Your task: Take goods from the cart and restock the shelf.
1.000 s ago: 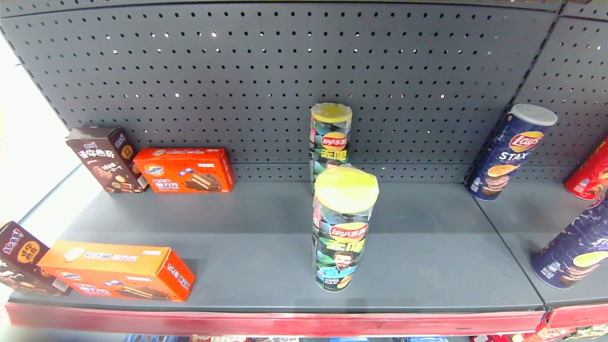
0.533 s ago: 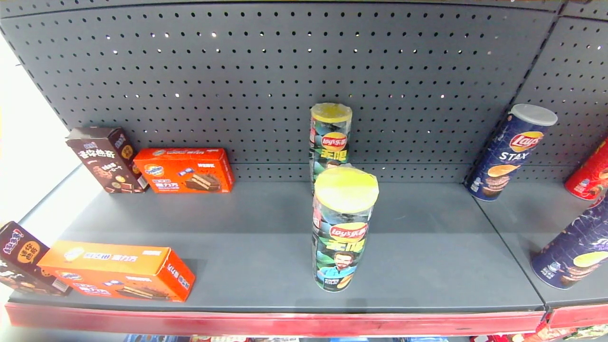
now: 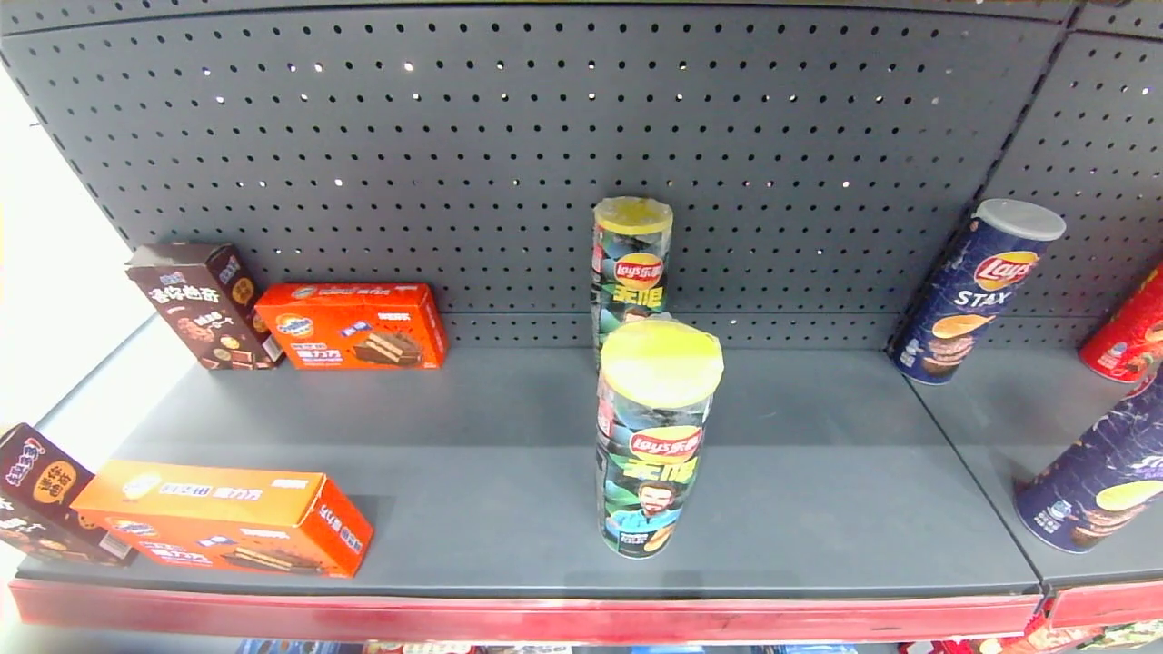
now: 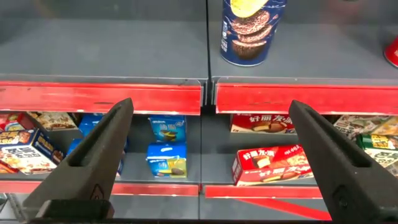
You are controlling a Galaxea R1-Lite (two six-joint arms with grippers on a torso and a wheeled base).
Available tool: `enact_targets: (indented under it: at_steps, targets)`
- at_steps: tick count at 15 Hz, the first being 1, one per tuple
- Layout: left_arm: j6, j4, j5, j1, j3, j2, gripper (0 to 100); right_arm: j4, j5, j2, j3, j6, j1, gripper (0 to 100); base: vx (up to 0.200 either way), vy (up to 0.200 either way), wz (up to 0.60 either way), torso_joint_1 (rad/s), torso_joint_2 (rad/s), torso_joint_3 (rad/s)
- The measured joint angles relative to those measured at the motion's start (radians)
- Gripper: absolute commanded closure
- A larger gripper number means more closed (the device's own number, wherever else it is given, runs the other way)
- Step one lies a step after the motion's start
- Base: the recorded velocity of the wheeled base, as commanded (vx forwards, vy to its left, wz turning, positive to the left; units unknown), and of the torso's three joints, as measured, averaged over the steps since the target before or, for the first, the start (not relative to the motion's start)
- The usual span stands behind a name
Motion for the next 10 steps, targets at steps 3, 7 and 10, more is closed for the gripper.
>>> enact_targets:
  at_steps: [3,7,10]
  targets:
    - [-0.080,-0.032,-0.053,0.003,0.022,-0.011,0,0.000,0.000,0.000,0.000,0.002,0.000,0,0.000,0.000,0.00,0.000,0.00,0.000]
    - [-0.156,-0.094,0.117,0.005,0.065,-0.013,0,0.000,-0.009,0.000,0.000,0.002,0.000,0,0.000,0.000,0.00,0.000,0.00,0.000]
    - [-0.184,-0.095,0.016,0.002,0.070,-0.014,0,0.000,-0.006,0.000,0.000,0.001,0.000,0,0.000,0.000,0.00,0.000,0.00,0.000]
